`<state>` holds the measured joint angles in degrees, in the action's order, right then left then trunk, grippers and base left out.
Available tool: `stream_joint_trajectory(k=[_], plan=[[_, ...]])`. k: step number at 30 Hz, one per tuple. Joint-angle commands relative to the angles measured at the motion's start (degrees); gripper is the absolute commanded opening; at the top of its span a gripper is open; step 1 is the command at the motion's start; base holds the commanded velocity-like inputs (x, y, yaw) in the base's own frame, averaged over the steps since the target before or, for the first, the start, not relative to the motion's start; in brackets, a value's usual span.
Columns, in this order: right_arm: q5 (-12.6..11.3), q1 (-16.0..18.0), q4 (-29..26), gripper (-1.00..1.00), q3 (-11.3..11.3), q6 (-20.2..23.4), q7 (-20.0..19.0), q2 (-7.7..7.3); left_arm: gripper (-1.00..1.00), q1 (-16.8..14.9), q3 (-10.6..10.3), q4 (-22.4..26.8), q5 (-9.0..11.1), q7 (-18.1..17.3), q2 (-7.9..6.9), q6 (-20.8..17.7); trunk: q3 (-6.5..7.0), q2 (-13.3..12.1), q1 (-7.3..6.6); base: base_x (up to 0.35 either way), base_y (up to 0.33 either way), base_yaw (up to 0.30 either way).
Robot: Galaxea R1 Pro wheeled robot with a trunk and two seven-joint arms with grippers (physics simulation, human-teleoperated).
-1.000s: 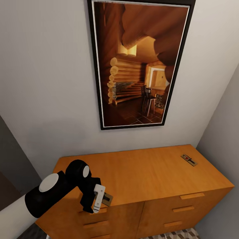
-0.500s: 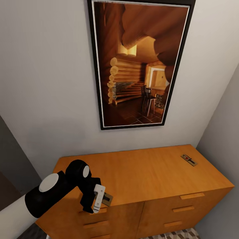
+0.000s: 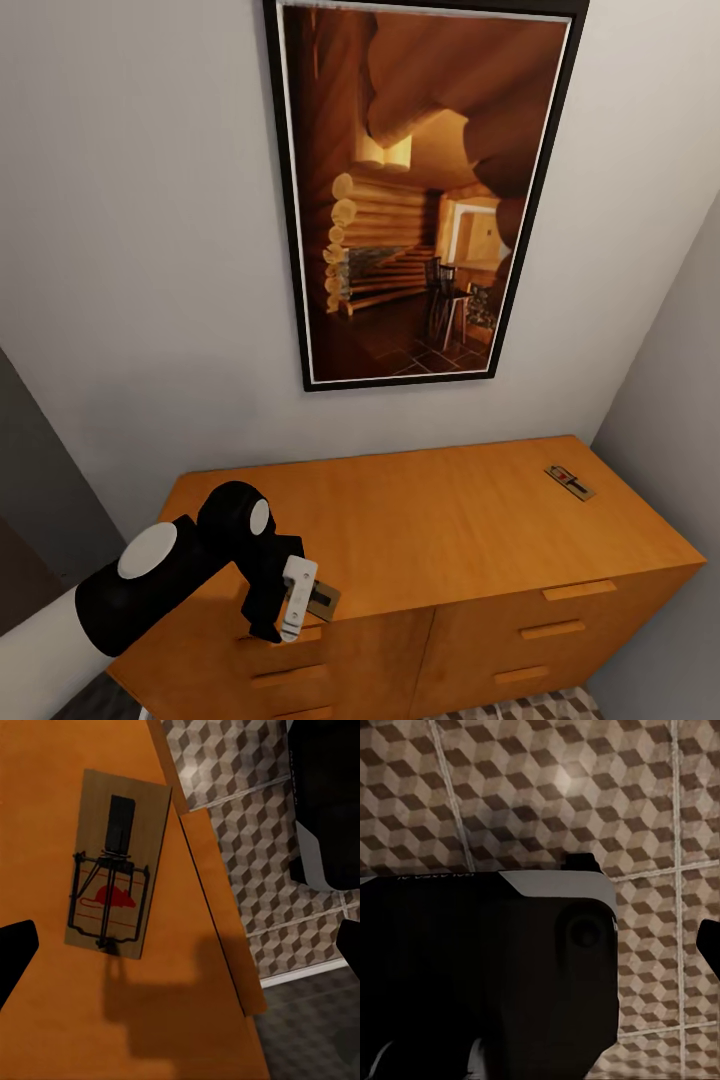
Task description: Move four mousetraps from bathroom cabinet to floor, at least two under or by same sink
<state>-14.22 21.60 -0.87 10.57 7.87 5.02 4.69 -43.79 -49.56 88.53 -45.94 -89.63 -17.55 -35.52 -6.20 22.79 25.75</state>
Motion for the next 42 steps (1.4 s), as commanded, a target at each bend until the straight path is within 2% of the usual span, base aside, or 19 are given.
stream_joint_trajectory(k=[1,26,35,42], plan=[[-0.5,-0.2,-0.1,1.00,0.5,0.9,0.2,0.03,1.00,-0.1,-0.1,0.1,-0.4,-0.4,-0.02,-0.6,-0.13,0.1,0.04,0.000,0.000,0.000],[-0.5,-1.2,-0.1,1.00,0.5,2.5,0.2,-0.08,1.00,-0.1,-0.3,0.1,-0.4,-0.4,-0.02,-0.6,-0.13,0.1,0.04,0.033,0.000,0.000],[-0.5,-1.5,-0.1,1.00,0.5,4.4,0.2,0.05,1.00,-0.1,-0.3,0.1,-0.4,-0.4,-0.02,-0.6,-0.13,0.1,0.04,0.009,0.000,0.000],[-0.5,-1.6,-0.1,1.00,0.5,4.7,0.2,0.05,1.00,-0.1,-1.1,0.0,-0.4,-0.4,-0.02,-0.6,-0.13,0.1,0.04,0.000,0.000,0.000]])
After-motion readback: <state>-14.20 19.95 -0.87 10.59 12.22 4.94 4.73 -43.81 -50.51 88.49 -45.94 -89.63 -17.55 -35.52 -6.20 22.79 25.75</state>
